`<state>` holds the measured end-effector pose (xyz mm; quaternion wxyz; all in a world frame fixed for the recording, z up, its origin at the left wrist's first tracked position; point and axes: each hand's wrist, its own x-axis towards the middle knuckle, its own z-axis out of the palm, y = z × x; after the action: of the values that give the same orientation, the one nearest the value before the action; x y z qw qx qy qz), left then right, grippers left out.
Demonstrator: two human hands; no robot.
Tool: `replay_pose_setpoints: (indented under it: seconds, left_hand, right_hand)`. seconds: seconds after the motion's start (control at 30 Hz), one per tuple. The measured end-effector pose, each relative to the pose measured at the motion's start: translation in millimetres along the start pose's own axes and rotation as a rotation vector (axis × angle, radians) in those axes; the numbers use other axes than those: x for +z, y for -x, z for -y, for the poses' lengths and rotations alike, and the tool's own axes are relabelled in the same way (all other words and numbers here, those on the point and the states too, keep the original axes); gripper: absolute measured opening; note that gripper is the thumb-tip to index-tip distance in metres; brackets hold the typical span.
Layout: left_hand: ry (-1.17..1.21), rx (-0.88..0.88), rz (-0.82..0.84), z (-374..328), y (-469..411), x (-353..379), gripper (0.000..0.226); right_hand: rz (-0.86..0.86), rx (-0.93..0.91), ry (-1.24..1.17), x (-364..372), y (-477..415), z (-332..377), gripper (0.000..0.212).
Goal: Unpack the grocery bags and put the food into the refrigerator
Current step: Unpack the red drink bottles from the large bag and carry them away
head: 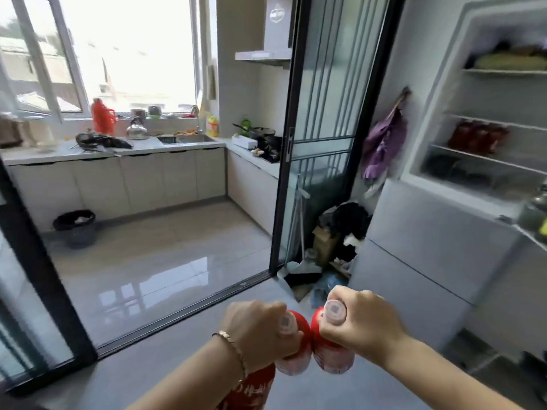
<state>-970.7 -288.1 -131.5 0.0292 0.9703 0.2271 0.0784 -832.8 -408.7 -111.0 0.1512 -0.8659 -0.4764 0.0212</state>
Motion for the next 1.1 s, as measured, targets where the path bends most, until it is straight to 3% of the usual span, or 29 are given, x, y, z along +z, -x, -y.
replay_pose_setpoints:
  seconds: [0.33,0.73,1.1]
  left_hand:
    - [0.118,0.191,-0.100,-73.8,-273.6,12.5,0.046]
    - [0.067,0.562,-0.162,-126.1,-600.0,3.2,0.041]
    - [0.186,0.624,-0.310,-237.3,-813.3,9.1,0.042]
  right_hand:
    - [-0.193,0.302,0.036,-62.6,-148.9,-168.7,0.025]
    - [-0.438,0.611,-0.010,-129.6,-342.5,-320.0,0.026]
    - [-0.646,0.743,-0.068,-196.5,-466.6,-501.1,0.017]
